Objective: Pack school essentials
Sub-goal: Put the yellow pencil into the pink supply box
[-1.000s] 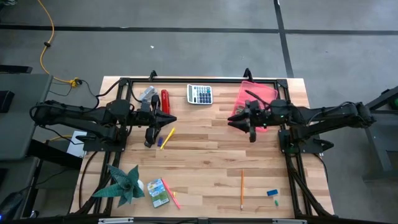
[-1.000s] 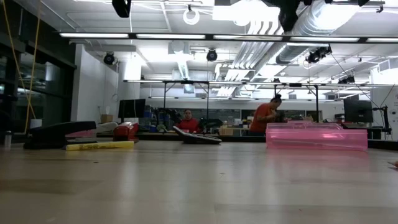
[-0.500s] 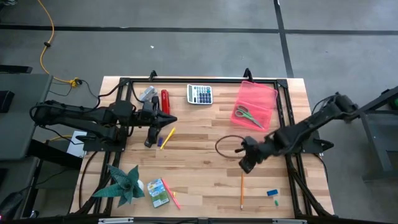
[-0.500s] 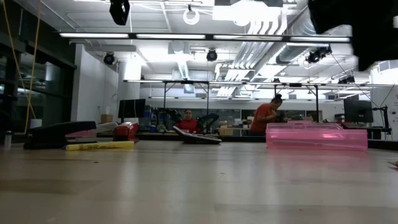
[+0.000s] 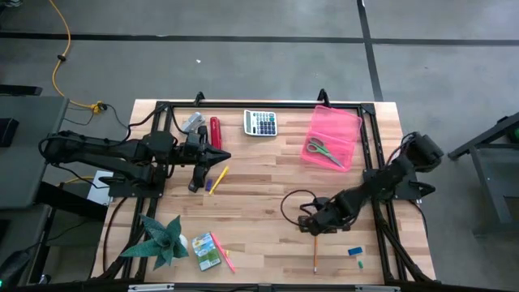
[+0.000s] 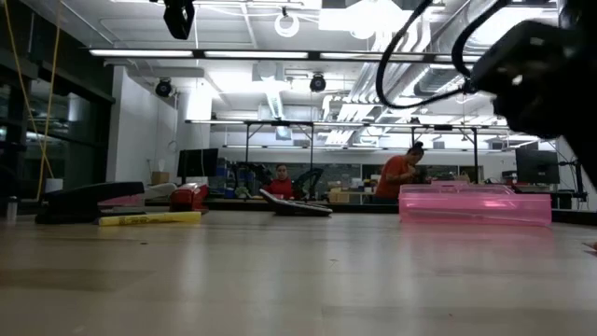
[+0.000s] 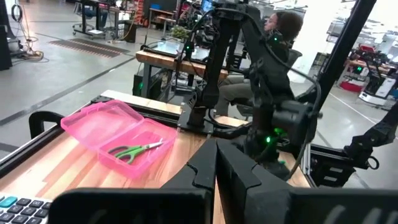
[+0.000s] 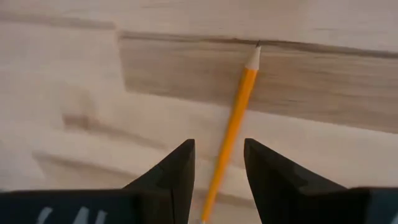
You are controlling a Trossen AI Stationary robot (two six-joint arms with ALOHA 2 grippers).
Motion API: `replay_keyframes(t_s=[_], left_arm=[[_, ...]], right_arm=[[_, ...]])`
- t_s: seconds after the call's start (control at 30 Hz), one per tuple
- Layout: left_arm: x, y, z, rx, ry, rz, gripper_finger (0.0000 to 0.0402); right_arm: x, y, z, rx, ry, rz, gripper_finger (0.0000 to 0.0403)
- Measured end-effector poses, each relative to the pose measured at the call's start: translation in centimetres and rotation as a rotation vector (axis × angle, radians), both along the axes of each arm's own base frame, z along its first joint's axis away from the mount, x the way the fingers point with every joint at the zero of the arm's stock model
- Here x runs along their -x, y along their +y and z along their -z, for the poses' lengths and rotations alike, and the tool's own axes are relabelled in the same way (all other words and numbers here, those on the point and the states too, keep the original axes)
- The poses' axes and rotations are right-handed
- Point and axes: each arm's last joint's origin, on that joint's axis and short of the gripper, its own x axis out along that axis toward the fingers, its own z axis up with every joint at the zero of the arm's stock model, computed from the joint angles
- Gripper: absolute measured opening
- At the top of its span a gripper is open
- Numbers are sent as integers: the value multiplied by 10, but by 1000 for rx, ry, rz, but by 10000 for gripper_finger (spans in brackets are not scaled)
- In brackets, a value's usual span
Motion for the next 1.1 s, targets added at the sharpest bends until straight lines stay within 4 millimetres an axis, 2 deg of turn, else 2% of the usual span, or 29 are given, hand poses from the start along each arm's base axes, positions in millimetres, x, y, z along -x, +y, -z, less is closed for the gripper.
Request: replay_keyframes(t_s=[0.17,0.4,0.5,0.63,0.73,0.83,0.93,1.1], left_arm=[[0,0,0,-1,0,0,0],[0,0,0,-3,1,0,0],[0,0,0,-3,0,0,0],[0,0,0,-3,0,0,0],[0,0,0,-3,0,-3,0],[0,0,-1,-4,-5,-9,0],[0,0,-1,-4,-14,-9,0],[0,0,-1,3,-12,-10,0]], right_arm=[[-2,2,20,6,94,44,131],[-3,2,24,8,128,49,121],[-1,2,25,21,144,45,90],[1,0,26,45,150,5,21],[0,-1,26,59,136,-31,13],[-1,-6,22,66,106,-88,12],[0,-20,12,191,40,-132,4],[-1,-46,-26,326,-161,-274,2]])
